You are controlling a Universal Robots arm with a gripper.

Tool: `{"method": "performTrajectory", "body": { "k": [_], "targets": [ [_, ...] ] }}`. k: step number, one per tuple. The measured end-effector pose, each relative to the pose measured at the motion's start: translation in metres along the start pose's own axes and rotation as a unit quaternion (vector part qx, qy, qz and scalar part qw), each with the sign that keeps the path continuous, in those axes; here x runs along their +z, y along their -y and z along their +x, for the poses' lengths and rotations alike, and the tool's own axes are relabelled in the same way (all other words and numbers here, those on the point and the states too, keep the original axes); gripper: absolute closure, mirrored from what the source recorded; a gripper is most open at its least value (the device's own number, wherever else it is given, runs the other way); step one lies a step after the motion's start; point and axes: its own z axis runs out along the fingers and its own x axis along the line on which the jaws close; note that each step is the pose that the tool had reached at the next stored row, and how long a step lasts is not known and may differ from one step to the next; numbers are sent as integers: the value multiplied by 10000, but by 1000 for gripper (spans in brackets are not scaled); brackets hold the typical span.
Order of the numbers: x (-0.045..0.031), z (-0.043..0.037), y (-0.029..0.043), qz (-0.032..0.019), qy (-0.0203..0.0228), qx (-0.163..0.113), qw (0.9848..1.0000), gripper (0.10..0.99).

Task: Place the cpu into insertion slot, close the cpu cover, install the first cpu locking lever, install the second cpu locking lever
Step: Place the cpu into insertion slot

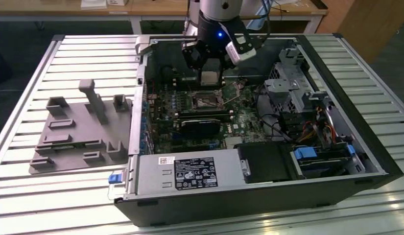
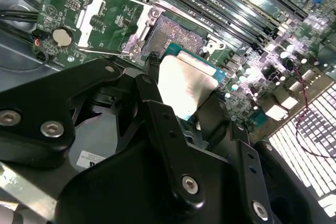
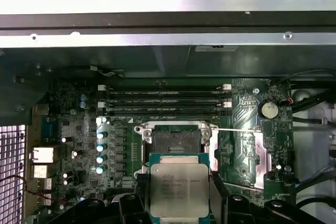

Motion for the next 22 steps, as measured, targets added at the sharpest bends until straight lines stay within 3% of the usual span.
{"method": "performTrajectory", "body": {
  "k": [9, 15, 19, 22],
  "targets": [
    [167, -2, -26, 17, 1, 0, 10000, 549],
    [269, -4, -26, 75, 3, 10, 10000, 549],
    [287, -4, -24, 74, 27, 316, 9995, 549],
    [297, -5, -23, 69, 49, 587, 9982, 549]
  ]
}}
